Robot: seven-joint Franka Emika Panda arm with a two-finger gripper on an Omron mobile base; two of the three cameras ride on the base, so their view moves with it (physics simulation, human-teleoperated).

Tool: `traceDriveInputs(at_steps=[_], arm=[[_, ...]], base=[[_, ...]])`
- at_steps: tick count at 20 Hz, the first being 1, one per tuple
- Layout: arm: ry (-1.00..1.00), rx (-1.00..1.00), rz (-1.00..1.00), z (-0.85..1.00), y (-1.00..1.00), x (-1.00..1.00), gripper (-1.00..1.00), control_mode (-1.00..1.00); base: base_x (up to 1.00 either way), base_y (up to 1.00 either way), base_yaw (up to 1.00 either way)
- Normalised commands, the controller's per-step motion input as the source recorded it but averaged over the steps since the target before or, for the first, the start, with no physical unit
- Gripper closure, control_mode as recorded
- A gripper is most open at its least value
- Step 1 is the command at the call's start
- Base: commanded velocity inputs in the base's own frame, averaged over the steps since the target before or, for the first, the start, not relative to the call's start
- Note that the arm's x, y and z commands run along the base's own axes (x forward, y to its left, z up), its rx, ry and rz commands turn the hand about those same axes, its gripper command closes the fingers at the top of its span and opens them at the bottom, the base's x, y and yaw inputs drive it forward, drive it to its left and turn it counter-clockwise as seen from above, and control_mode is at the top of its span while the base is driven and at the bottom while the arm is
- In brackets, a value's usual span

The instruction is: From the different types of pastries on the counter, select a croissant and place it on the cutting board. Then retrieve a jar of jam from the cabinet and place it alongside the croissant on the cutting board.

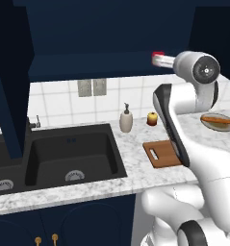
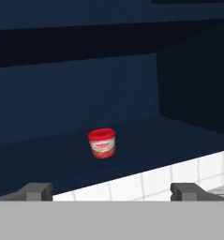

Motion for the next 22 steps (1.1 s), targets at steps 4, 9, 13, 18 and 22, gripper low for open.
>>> traceDriveInputs(at_steps=[4, 9, 13, 18, 22], arm=[[0.00, 0.00, 0.00, 0.00, 0.00, 0.24, -1.00, -1.00], [0.00, 0.00, 0.00, 0.00, -0.04, 0.26, -1.00, -1.00], [0.00, 0.00, 0.00, 0.00, -0.17, 0.39, -1.00, -1.00], [0.00, 0.00, 0.00, 0.00, -0.18, 0.32, -1.00, -1.00], [0.00, 0.00, 0.01, -0.05, -0.01, 0.38, -1.00, -1.00]], base=[[0.00, 0.00, 0.00], [0.00, 0.00, 0.00], [0.00, 0.00, 0.00], [0.00, 0.00, 0.00], [0.00, 0.00, 0.00]])
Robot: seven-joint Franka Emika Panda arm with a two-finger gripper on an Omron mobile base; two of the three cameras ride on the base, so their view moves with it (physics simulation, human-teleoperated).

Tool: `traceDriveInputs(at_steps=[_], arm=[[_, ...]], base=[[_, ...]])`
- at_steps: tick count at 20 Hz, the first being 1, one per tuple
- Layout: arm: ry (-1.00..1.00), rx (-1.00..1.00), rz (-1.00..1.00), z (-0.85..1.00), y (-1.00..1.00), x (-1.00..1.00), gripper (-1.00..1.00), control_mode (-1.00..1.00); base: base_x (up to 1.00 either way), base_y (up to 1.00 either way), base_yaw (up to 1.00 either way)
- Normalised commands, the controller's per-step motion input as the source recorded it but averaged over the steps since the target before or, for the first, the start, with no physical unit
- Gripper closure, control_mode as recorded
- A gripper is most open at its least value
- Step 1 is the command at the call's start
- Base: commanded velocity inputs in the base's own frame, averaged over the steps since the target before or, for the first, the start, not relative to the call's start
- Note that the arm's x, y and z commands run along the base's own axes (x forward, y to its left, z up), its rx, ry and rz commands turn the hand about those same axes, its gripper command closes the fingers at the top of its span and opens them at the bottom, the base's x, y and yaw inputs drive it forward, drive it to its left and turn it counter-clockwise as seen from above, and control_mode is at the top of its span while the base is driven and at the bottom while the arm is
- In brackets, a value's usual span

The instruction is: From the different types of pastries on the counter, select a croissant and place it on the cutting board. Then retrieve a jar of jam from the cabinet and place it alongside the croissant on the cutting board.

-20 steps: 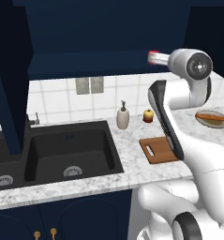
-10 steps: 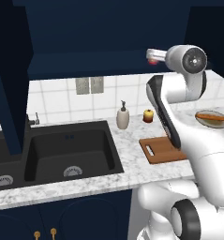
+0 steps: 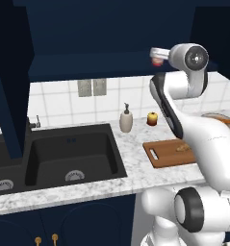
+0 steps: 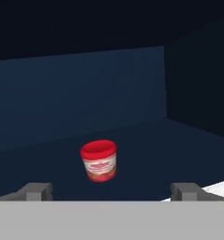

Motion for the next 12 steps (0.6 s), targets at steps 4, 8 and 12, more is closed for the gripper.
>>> traceDriveInputs(at_steps=[4, 8, 12], arm=[[0.00, 0.00, 0.01, -0.09, 0.00, 0.45, -1.00, -1.00], [0.00, 0.00, 0.00, -0.12, -0.05, 0.43, -1.00, -1.00], [0.00, 0.00, 0.00, -0.25, 0.00, 0.44, -1.00, -1.00]], base=[[0.00, 0.00, 0.00], [0.00, 0.00, 0.00], [0.00, 0.00, 0.00]])
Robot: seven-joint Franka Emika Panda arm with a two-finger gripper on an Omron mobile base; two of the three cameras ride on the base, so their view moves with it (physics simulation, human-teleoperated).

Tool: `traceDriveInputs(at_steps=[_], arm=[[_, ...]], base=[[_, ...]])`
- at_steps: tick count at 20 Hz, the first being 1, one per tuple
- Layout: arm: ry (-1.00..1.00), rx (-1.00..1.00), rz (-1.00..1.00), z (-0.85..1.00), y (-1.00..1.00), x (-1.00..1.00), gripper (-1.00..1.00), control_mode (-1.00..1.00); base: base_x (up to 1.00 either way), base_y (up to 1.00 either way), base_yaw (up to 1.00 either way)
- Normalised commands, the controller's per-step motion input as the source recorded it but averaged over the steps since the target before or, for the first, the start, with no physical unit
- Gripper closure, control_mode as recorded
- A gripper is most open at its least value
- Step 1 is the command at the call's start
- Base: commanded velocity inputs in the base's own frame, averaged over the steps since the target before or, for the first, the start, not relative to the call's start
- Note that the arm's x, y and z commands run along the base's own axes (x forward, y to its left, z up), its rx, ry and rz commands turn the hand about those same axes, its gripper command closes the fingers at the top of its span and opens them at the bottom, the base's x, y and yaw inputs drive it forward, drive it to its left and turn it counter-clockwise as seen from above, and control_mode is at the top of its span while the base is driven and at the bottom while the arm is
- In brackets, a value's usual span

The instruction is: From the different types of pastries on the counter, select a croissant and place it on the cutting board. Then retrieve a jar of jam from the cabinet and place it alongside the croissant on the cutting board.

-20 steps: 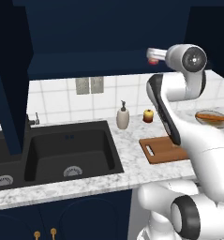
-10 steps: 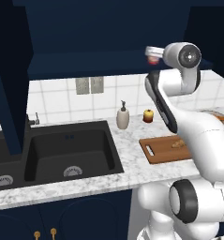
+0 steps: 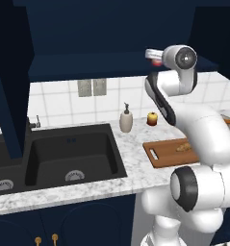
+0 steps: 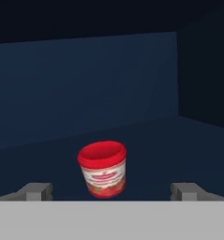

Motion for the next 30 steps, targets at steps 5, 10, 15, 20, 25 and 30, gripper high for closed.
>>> traceDriveInputs(at_steps=[5, 10, 15, 20, 25, 30], arm=[[0.00, 0.00, 0.00, -0.17, 0.00, 0.38, -1.00, -1.00], [0.00, 0.00, 0.00, -0.01, 0.00, 0.36, -1.00, -1.00], [0.00, 0.00, 0.00, -0.08, -0.01, 0.34, -1.00, -1.00], [0.00, 0.00, 0.00, -0.09, 0.00, 0.31, -1.00, -1.00], [0.02, 0.00, 0.00, -0.15, 0.00, 0.29, 1.00, -1.00], [0.01, 0.00, 0.00, -0.14, -0.02, 0.18, 1.00, -1.00]], base=[[0.00, 0.00, 0.00], [0.00, 0.00, 0.00], [0.00, 0.00, 0.00], [0.00, 0.00, 0.00], [0.00, 0.00, 0.00], [0.00, 0.00, 0.00]])
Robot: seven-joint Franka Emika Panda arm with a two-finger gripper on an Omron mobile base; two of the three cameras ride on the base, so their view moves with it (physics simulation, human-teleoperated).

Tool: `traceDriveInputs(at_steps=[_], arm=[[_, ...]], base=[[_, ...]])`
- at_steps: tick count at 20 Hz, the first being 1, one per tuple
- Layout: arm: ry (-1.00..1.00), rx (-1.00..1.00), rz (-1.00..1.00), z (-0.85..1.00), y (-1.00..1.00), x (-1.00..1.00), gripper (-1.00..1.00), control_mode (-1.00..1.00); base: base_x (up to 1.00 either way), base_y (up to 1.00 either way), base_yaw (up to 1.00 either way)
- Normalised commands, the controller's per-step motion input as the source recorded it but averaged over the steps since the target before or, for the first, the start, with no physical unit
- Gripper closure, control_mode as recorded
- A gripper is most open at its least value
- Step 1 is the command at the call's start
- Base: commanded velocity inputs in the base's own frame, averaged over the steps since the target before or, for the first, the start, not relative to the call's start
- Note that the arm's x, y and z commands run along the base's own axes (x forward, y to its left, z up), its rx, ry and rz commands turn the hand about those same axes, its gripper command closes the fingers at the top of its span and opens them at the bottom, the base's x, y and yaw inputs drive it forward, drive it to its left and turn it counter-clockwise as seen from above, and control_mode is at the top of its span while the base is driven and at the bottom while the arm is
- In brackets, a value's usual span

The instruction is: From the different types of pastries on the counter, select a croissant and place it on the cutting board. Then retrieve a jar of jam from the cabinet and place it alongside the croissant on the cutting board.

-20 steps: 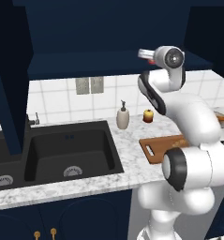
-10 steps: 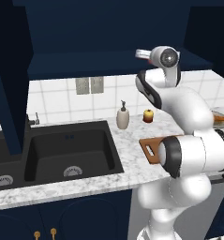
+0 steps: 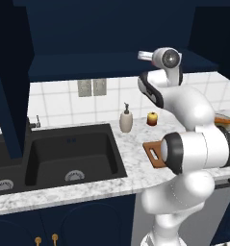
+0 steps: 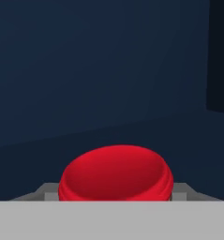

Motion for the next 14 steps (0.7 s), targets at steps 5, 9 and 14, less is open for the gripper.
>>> traceDriveInputs(at_steps=[5, 9, 14], arm=[[0.02, 0.00, 0.00, -0.03, 0.00, 0.10, 1.00, -1.00], [0.00, 0.00, 0.00, 0.00, 0.00, 0.00, 1.00, -1.00], [-0.08, 0.00, -0.04, 0.00, 0.01, -0.41, 1.00, -1.00]], base=[[0.00, 0.00, 0.00], [0.00, 0.00, 0.00], [0.00, 0.00, 0.00]])
